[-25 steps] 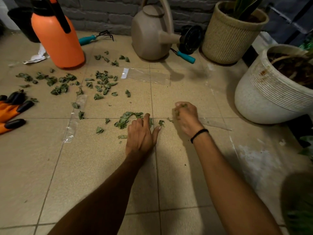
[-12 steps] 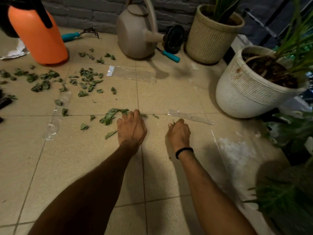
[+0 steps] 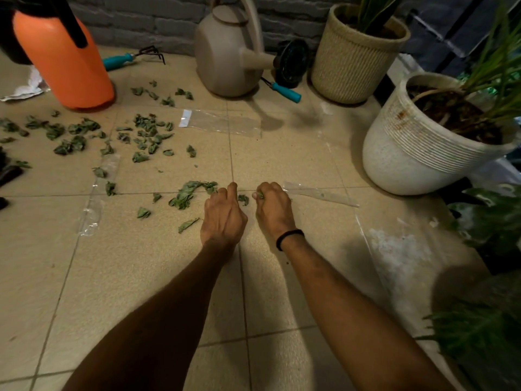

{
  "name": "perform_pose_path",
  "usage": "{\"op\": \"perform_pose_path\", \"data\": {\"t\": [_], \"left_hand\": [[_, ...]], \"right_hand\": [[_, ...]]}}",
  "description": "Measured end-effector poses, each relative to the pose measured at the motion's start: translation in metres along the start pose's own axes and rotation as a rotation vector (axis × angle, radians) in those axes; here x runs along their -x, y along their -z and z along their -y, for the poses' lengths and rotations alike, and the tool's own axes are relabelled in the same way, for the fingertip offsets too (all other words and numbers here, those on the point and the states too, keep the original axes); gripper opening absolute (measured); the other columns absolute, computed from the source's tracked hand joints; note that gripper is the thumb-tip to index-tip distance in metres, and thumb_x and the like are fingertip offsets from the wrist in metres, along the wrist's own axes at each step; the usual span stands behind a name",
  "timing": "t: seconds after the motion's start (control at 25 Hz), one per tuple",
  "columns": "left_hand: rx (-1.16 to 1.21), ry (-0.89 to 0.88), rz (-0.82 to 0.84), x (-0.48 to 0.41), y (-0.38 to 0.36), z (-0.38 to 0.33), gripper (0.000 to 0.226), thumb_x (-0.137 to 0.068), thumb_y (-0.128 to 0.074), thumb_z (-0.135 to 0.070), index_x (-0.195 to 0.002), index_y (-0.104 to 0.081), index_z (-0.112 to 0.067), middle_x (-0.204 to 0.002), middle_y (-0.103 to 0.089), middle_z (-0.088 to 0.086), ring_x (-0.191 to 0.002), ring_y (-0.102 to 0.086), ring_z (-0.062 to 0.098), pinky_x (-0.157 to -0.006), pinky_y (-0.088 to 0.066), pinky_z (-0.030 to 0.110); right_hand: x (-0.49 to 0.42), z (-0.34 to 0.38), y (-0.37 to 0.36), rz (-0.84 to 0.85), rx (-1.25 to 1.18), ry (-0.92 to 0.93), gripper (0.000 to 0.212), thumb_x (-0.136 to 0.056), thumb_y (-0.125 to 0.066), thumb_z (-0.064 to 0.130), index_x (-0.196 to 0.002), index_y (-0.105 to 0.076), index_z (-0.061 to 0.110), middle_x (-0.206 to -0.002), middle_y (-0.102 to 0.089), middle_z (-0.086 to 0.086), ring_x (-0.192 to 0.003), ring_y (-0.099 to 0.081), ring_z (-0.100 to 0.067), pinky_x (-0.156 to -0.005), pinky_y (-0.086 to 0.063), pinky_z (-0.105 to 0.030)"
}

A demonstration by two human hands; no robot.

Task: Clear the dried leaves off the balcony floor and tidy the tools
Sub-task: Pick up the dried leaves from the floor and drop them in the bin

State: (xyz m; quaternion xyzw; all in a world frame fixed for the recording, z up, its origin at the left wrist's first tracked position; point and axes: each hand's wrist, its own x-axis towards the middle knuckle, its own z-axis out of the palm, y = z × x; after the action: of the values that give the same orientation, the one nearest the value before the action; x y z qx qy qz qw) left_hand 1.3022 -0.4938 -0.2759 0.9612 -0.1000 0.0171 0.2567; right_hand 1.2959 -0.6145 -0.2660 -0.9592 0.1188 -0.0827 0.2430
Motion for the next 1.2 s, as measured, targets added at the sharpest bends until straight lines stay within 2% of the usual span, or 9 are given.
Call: {"op": "perform_pose_path", "data": {"t": [0.12, 0.24, 0.48, 0.68, 0.84, 0.92, 1.0, 1.08, 1.2], "left_hand": [[0.029, -0.029, -0.033, -0.002, -0.001, 0.002, 0.032, -0.102, -0.034, -0.025, -0.131, -0.046, -0.015, -0.112, -0.056, 0.011, -0.103, -0.053, 0.027, -0.089, -0.046, 0.039], [-0.114, -0.119, -0.032, -0.008, -0.003, 0.005, 0.05, -0.105, -0.025, -0.055, -0.124, -0.051, -0.017, -0.106, -0.061, 0.006, -0.092, -0.058, 0.023, -0.085, -0.048, 0.04], [-0.042, -0.072, -0.019, -0.003, -0.001, 0.003, 0.02, -0.103, -0.035, -0.017, -0.116, -0.049, -0.014, -0.105, -0.059, 0.009, -0.089, -0.049, 0.022, -0.082, -0.044, 0.037], [0.098, -0.008, -0.057, 0.01, 0.005, -0.001, 0.011, -0.099, -0.04, -0.013, -0.107, -0.046, -0.018, -0.099, -0.053, 0.004, -0.087, -0.047, 0.019, -0.075, -0.048, 0.036], [0.171, -0.094, -0.139, 0.027, 0.006, -0.003, 0.007, -0.103, -0.04, -0.015, -0.1, -0.046, -0.018, -0.09, -0.048, 0.0, -0.081, -0.044, 0.015, -0.071, -0.043, 0.03], [0.208, -0.106, -0.161, 0.036, 0.007, -0.002, 0.008, -0.103, -0.041, -0.014, -0.099, -0.046, -0.018, -0.089, -0.046, -0.001, -0.081, -0.043, 0.015, -0.071, -0.041, 0.029], [0.212, -0.092, -0.169, 0.046, 0.009, 0.001, 0.008, -0.103, -0.041, -0.014, -0.099, -0.046, -0.018, -0.089, -0.045, -0.001, -0.081, -0.043, 0.015, -0.071, -0.041, 0.029], [0.234, -0.026, -0.154, 0.054, 0.009, 0.004, 0.008, -0.103, -0.04, -0.016, -0.098, -0.045, -0.02, -0.089, -0.046, -0.003, -0.08, -0.043, 0.014, -0.07, -0.039, 0.028], [0.363, 0.138, -0.13, 0.061, 0.013, 0.007, 0.01, -0.103, -0.041, -0.017, -0.096, -0.045, -0.023, -0.085, -0.051, -0.005, -0.077, -0.05, 0.013, -0.06, -0.042, 0.028]], "right_hand": [[0.01, 0.0, 0.0, -0.075, -0.079, -0.068, 0.011, -0.096, -0.054, 0.008, -0.089, -0.057, 0.016, -0.091, -0.058, 0.0, -0.084, -0.055, -0.016, -0.069, -0.048, -0.024], [0.016, -0.003, 0.024, -0.127, -0.533, -0.363, 0.009, -0.098, -0.058, 0.023, -0.094, -0.063, 0.017, -0.088, -0.064, 0.006, -0.08, -0.059, -0.008, -0.062, -0.04, -0.011], [0.015, -0.026, 0.05, -0.168, -1.105, -0.705, 0.008, -0.097, -0.062, 0.021, -0.093, -0.065, 0.014, -0.07, -0.056, 0.004, -0.056, -0.048, -0.005, -0.049, -0.041, -0.019], [0.014, -0.017, 0.047, -0.044, -0.518, -0.392, 0.006, -0.097, -0.06, 0.019, -0.094, -0.065, 0.017, -0.086, -0.063, 0.012, -0.077, -0.057, 0.001, -0.06, -0.04, -0.002], [0.024, -0.009, 0.011, -0.021, -0.219, -0.182, 0.013, -0.098, -0.057, 0.017, -0.108, -0.065, 0.015, -0.103, -0.063, 0.003, -0.095, -0.056, -0.012, -0.079, -0.044, -0.02], [0.028, -0.007, 0.005, -0.082, -0.17, -0.151, 0.017, -0.098, -0.056, 0.015, -0.113, -0.064, 0.013, -0.104, -0.06, 0.001, -0.095, -0.049, -0.01, -0.08, -0.038, -0.021], [0.029, -0.002, 0.003, -0.135, -0.149, -0.149, 0.009, -0.097, -0.057, 0.008, -0.1, -0.064, 0.012, -0.097, -0.059, 0.0, -0.088, -0.049, -0.011, -0.074, -0.037, -0.021], [0.028, 0.005, 0.002, -0.151, -0.104, -0.17, 0.017, -0.091, -0.054, -0.003, -0.088, -0.057, 0.013, -0.092, -0.058, -0.002, -0.083, -0.053, -0.013, -0.067, -0.042, -0.025], [0.029, 0.015, 0.007, -0.079, -0.125, -0.287, 0.017, -0.087, -0.054, -0.005, -0.092, -0.058, 0.011, -0.094, -0.061, -0.002, -0.087, -0.058, -0.017, -0.073, -0.052, -0.029]]}}
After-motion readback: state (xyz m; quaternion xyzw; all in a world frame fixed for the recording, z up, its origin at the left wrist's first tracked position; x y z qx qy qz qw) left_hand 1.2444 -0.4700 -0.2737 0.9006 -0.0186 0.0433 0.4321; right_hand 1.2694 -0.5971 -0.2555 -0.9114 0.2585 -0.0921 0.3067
